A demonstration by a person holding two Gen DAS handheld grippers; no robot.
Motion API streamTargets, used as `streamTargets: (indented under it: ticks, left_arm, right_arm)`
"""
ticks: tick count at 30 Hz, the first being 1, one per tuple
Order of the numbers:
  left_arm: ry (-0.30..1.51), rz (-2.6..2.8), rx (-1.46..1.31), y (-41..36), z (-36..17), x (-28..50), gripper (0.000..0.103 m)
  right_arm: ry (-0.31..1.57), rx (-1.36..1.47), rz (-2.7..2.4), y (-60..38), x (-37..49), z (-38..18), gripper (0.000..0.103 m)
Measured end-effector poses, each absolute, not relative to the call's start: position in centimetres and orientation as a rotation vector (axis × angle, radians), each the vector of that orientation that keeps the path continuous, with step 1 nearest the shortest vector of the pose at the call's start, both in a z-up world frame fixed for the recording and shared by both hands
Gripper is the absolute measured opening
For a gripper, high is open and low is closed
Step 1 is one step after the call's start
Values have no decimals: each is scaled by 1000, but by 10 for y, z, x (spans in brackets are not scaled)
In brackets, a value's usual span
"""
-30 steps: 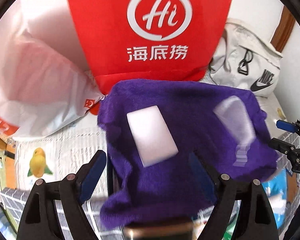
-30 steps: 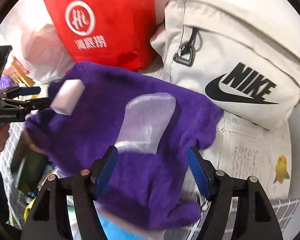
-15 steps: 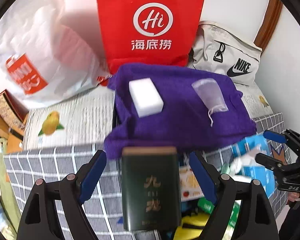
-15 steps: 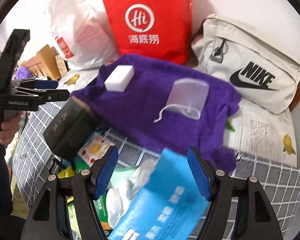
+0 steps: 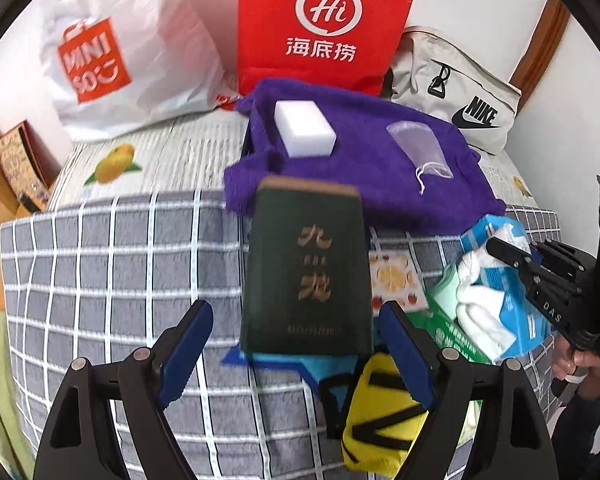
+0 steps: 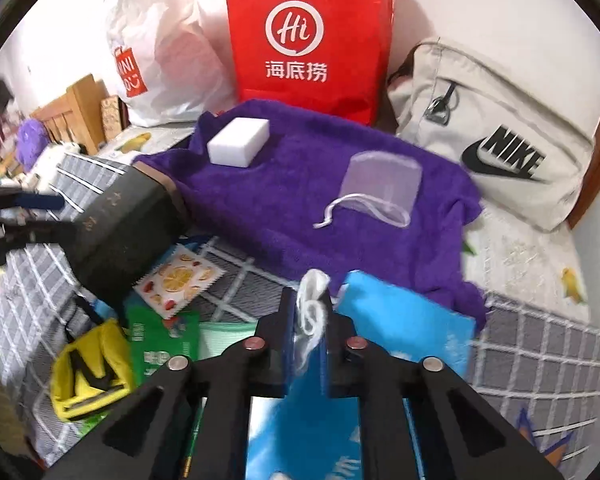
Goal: Organize soft objects
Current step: 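Grasp the white cloth item with the right tool while the left tool moves toward the yellow pouch, then reach the left tool around the yellow striped pouch while the right tool holds the white cloth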
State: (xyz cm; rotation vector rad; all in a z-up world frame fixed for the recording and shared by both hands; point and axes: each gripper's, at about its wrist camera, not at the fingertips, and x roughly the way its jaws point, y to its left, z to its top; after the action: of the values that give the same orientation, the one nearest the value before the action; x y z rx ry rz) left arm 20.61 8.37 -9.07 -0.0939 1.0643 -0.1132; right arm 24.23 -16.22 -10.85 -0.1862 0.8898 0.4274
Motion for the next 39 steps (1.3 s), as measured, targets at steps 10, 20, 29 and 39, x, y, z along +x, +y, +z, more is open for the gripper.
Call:
streamTargets:
  ticks: [10, 20, 29, 39]
  left_arm:
    - [1036, -206, -131, 74, -101, 165, 84]
    - [1036, -250, -101, 57, -130, 150, 84]
    - [1001, -248, -52, 49, -147, 154, 61]
    - [1000, -342, -90, 48, -132, 130, 72]
  right_arm:
    - [828, -179, 438, -161, 204, -88, 7]
    - [774, -143, 424, -166, 165, -63, 7]
    - [772, -121, 395, -174, 136, -59, 7]
    - [783, -82, 386, -186, 119, -63, 7]
